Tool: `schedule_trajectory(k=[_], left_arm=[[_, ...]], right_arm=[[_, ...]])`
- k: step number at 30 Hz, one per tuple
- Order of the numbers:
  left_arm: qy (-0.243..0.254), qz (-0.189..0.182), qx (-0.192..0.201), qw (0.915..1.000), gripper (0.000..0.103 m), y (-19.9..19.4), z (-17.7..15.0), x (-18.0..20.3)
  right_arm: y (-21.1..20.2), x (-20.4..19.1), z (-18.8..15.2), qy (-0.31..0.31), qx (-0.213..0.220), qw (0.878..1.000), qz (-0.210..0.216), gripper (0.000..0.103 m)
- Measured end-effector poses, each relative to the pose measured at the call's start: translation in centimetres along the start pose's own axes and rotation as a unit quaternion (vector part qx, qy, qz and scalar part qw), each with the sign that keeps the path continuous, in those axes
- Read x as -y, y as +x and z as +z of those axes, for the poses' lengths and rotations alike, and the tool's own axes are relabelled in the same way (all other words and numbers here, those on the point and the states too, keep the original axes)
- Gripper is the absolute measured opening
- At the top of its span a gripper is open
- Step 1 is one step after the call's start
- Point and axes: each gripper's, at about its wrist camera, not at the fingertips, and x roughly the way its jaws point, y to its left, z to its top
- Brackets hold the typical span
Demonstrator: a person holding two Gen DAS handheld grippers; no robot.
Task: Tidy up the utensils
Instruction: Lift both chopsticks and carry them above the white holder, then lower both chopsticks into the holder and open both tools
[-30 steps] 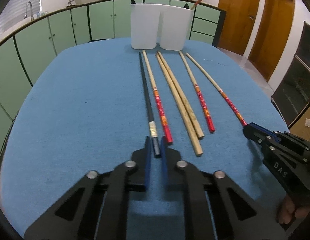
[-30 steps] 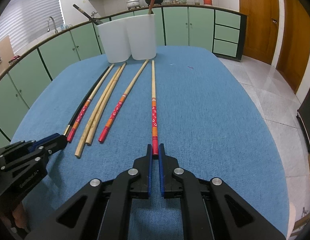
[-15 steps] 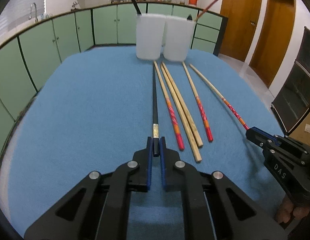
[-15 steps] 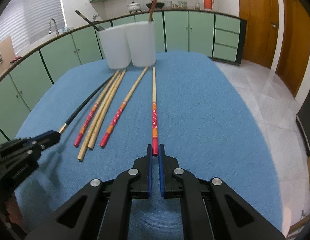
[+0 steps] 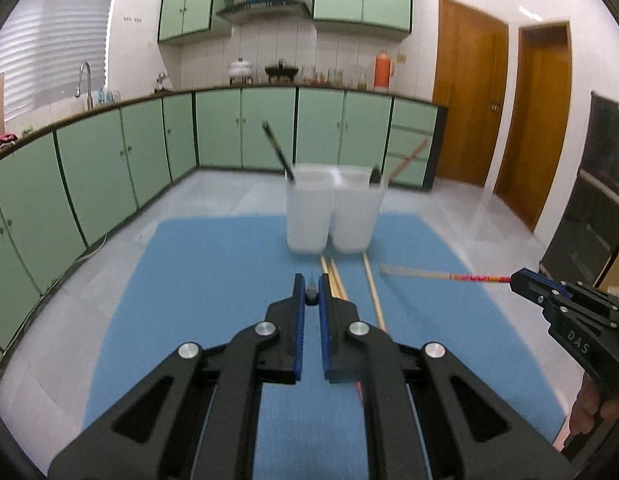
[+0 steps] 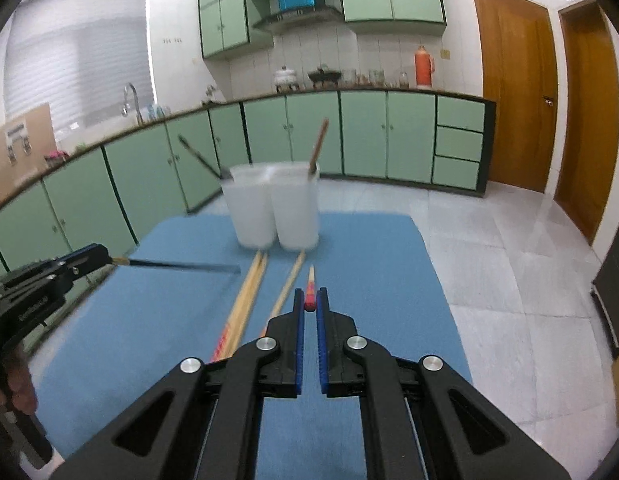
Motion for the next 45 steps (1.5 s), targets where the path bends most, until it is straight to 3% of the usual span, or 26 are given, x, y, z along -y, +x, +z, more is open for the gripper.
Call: schedule_trajectory(k=[9,23,45], left_arm=[[-0.007,-0.022,0.032,0.9992,0.006,0.1,5.1,0.3],[0.003,-0.046,0.066,0.9968,0.006,-0.5,8.5,0.7],[-0.018,-0.03,0.179,0.9833,0.006,1.7,19.2,1.2]], right_arm=[[-1.4,0.4,5.6,0.01,0.034,0.999,0.034,0.006],[-1.6,-0.1,10.6,0.0,0.046,0.996,0.072,0.006],[-0.3,-1.2,20.8,-0.01,0.141,0.988,0.066,0.006]])
